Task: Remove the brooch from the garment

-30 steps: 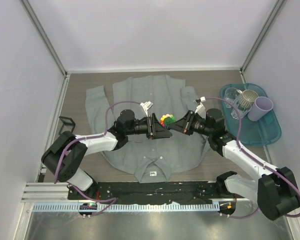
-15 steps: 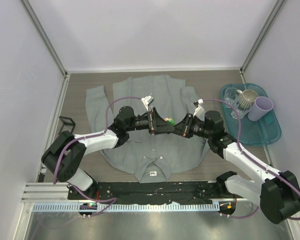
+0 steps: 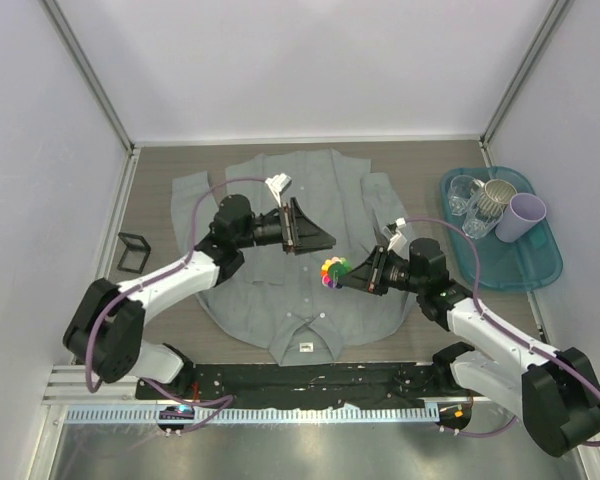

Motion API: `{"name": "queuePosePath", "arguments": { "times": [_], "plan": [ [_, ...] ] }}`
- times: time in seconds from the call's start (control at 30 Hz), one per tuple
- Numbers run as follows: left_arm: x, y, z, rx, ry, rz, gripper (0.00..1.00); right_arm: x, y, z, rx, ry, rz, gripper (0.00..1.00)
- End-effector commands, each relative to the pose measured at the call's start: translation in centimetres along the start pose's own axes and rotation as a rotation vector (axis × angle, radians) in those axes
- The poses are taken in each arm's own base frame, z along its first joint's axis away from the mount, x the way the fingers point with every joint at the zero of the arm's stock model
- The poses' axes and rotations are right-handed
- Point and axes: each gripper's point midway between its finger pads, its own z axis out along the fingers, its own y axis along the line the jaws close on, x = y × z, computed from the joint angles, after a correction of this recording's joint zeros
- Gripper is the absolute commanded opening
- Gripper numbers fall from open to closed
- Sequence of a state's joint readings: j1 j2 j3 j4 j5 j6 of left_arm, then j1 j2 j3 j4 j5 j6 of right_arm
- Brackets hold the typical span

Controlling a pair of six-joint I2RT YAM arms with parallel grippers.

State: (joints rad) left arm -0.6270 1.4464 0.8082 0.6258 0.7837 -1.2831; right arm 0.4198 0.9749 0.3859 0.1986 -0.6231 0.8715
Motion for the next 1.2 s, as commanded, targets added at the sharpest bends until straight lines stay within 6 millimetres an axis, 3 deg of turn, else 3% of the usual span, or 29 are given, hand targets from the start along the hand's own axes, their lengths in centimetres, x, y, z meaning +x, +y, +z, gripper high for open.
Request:
{"name": "queuePosePath", "arguments": {
  "times": [0.0,0.07,0.13,0.23,0.27,0.4,0.53,0.77,0.97,1.17],
  "plan": [
    [-0.9,-2.1,-2.8,-0.078,0.001,0.098,0.53,0.1,2.7,-0.5,-0.118,0.004,0.013,0.01],
    [-0.9,-0.9,-3.4,-0.143,-0.006,0.134,0.57,0.3,2.9,-0.7,-0.127,0.010,0.021,0.01],
    [0.5,0.7,-3.9,-0.180,0.032,0.089,0.58,0.3,3.2,-0.8,-0.137,0.014,0.023,0.01],
    [1.7,1.5,-3.9,-0.149,0.062,0.049,0.58,0.3,3.9,-0.9,-0.168,0.025,0.031,0.01],
    [2.7,2.4,-4.2,-0.151,0.075,-0.015,0.62,0.3,4.2,-0.9,-0.179,0.026,0.029,0.01],
    [2.5,1.7,-4.3,-0.060,0.021,0.003,0.62,0.3,4.9,-1.1,-0.208,0.041,0.026,0.01],
    [2.4,1.7,-4.4,-0.047,-0.018,0.014,0.51,0.4,5.2,-1.1,-0.218,0.051,0.023,0.01],
    [3.9,1.4,-2.8,0.021,0.029,-0.007,0.56,0.2,5.6,-1.2,-0.234,0.051,0.028,0.01],
    [4.0,2.3,-2.0,0.039,0.026,-0.047,0.42,0.2,6.0,-1.3,-0.246,0.054,0.020,0.01],
    [3.9,1.9,-2.3,0.062,0.013,-0.045,0.43,0.3,5.9,-1.4,-0.234,0.057,0.011,0.01]
  ]
}}
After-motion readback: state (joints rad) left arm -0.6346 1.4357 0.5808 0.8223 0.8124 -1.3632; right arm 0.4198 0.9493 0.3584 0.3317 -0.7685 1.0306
